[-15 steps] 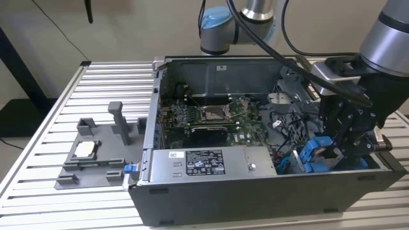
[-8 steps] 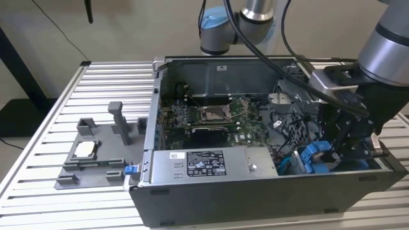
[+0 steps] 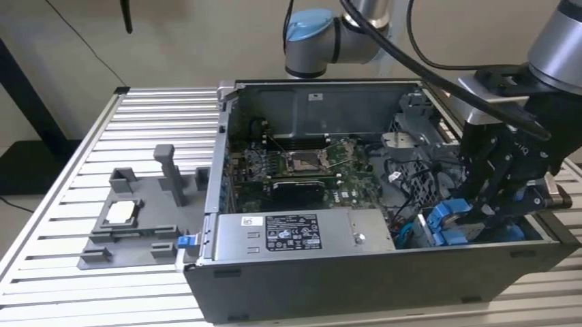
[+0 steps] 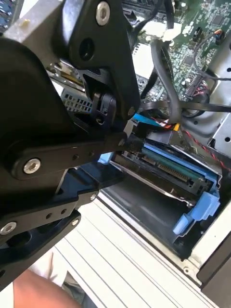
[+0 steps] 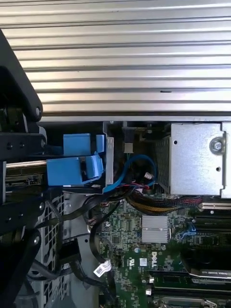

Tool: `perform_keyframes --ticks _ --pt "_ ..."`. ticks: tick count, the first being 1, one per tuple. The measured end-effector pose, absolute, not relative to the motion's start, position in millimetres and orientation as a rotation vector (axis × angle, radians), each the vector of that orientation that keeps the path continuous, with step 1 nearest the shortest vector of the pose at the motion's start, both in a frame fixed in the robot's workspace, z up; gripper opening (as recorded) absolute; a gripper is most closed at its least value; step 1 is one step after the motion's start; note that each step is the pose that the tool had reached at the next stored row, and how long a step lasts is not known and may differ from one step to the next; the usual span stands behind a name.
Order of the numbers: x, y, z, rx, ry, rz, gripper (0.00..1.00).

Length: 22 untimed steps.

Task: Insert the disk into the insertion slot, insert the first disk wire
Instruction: 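Insert the disk into the insertion slot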

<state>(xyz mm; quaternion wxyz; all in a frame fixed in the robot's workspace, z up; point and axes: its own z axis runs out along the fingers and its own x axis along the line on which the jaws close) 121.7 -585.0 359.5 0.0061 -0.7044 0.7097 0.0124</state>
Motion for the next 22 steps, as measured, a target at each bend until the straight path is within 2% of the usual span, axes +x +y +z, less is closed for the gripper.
perform_keyframes --ticks 7,8,9,10,16,22 --pt "122 -585 357 -2.207 2.225 0.048 0.39" --pt "122 -585 355 -2.208 2.225 0.050 0.45" --pt "122 -585 354 -2.208 2.226 0.051 0.45" --pt "122 -585 353 -2.208 2.226 0.052 0.51" --pt "119 -584 346 -2.202 2.227 0.058 0.51" --pt "111 -583 345 -2.156 2.196 0.130 0.51"
